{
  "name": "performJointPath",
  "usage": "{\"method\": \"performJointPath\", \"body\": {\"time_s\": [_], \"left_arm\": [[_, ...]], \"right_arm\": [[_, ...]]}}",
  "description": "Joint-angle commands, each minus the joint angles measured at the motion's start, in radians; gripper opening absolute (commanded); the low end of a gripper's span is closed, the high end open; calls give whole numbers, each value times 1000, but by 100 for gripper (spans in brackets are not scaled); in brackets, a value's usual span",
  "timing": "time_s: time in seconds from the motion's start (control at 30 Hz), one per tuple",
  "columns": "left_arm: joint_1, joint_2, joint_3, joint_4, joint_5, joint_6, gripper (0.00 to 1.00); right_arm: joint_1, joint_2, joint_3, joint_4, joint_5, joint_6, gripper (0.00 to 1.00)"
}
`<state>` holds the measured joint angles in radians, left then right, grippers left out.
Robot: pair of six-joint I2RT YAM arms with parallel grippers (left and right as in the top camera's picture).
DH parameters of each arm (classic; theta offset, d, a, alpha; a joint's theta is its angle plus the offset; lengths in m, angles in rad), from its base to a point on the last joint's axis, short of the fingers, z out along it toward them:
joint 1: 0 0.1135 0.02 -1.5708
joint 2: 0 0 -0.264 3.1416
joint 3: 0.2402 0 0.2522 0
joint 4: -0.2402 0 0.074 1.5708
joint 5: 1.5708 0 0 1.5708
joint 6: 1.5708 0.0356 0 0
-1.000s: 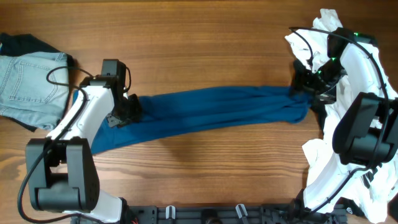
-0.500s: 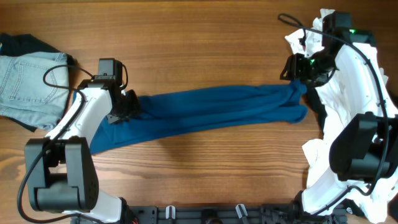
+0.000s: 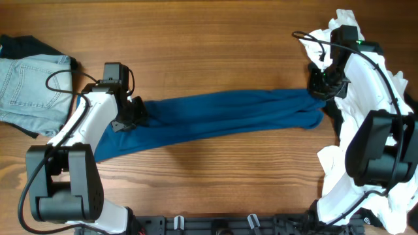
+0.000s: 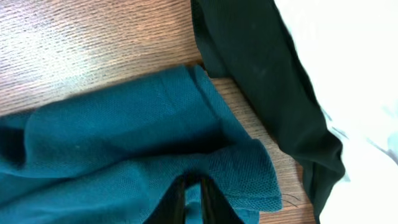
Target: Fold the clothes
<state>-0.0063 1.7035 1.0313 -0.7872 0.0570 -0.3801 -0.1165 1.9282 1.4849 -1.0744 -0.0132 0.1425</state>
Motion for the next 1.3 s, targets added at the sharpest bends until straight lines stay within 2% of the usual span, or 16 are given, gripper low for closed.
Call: {"method": "performJointPath", "body": {"time_s": [0.0,0.1,0.2,0.33,0.4,0.43,0.47,0.5,0.63,0.67,0.93,1.0,1.03,1.07,1.17,1.27], "left_arm": [[6,-2,-5,6,-2,-2,7],[9,-9,-3,5,2,34,4],[89,-63,48,-6,5,35,4],[202,-119,129,33,122,34,4],[221,-118,130,18,179,35,4],[220,-114,130,-11,177,35,4],[220,-112,130,-21,177,36,4],[220,-112,130,-28,177,36,4],[220,-112,130,-32,178,35,4],[220,-112,130,-32,178,35,4],[220,-112,130,-36,177,35,4],[220,-112,130,-35,177,35,4],[220,-112,130,-35,177,35,4],[220,-112,130,-35,177,35,4],[221,-112,130,-6,177,36,4],[244,-113,141,222,175,34,4]], "right_arm": [[-1,15,-6,1,21,18,5],[-1,15,-6,22,19,42,4],[-2,14,43,61,-21,41,4],[-2,9,113,37,-49,40,4],[-2,10,111,-28,-41,41,14],[-2,10,98,-56,-10,46,27],[-3,10,89,-58,-6,49,47],[-2,12,68,-55,-7,48,51],[-2,13,0,58,-33,43,49],[-2,14,-7,91,-33,43,44],[0,96,-7,103,-38,113,40],[0,107,-7,134,-46,121,33],[0,107,-7,144,-49,124,22],[0,107,-7,145,-49,124,4],[-1,101,11,153,-92,121,4],[-3,70,171,158,-92,123,4]]}}
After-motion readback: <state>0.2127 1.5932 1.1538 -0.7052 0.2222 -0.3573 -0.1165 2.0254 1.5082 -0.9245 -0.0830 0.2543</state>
